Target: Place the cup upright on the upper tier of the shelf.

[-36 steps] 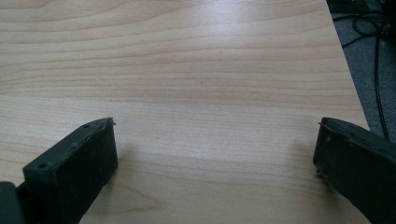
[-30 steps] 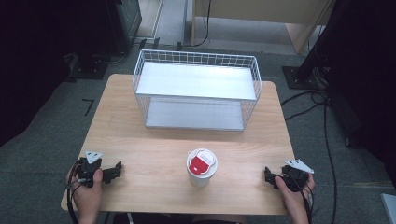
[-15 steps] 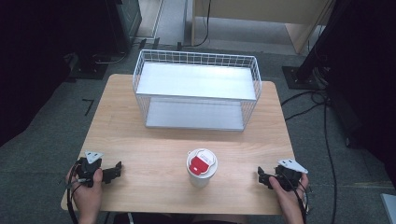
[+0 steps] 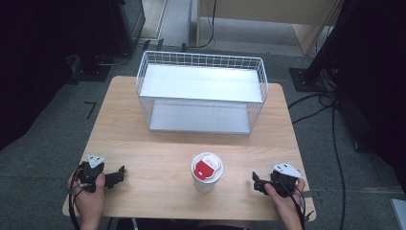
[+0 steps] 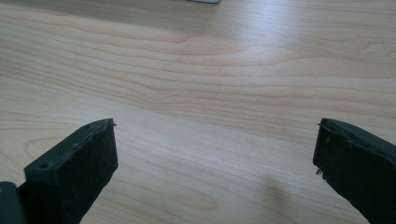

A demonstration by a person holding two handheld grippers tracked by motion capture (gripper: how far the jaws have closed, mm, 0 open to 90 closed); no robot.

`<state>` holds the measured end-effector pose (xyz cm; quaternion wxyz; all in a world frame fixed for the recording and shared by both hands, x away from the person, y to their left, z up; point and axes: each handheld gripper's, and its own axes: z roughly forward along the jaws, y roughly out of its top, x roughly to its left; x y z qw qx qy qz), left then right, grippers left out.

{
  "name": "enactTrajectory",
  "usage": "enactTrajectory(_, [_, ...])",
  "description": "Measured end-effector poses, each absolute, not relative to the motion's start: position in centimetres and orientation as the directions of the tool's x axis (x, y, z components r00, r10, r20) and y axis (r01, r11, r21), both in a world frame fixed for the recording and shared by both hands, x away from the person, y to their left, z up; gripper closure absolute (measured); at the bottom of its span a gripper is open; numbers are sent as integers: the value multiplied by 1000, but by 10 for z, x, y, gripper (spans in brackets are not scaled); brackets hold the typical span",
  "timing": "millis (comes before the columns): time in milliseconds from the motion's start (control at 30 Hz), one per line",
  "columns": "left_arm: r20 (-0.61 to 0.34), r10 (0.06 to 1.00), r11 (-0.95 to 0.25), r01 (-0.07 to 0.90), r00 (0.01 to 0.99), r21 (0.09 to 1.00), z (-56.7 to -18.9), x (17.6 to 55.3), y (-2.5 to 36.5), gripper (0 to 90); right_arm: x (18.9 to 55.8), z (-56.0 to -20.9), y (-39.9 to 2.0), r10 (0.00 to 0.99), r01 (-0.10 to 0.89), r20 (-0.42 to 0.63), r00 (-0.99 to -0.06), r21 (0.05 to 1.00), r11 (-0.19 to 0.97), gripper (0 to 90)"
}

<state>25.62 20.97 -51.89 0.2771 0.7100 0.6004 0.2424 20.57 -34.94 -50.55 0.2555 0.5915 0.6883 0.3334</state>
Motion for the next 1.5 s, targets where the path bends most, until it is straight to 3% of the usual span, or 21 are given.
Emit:
enactTrajectory(700, [11, 987, -126, 718, 162, 684, -519, 256, 210, 0, 199, -497, -301, 944, 601, 30, -329, 778, 185, 0])
enactTrajectory(1500, [12, 987, -126, 718, 162, 684, -519, 256, 210, 0, 184, -488, -261, 866, 545, 97, -490, 810, 218, 0])
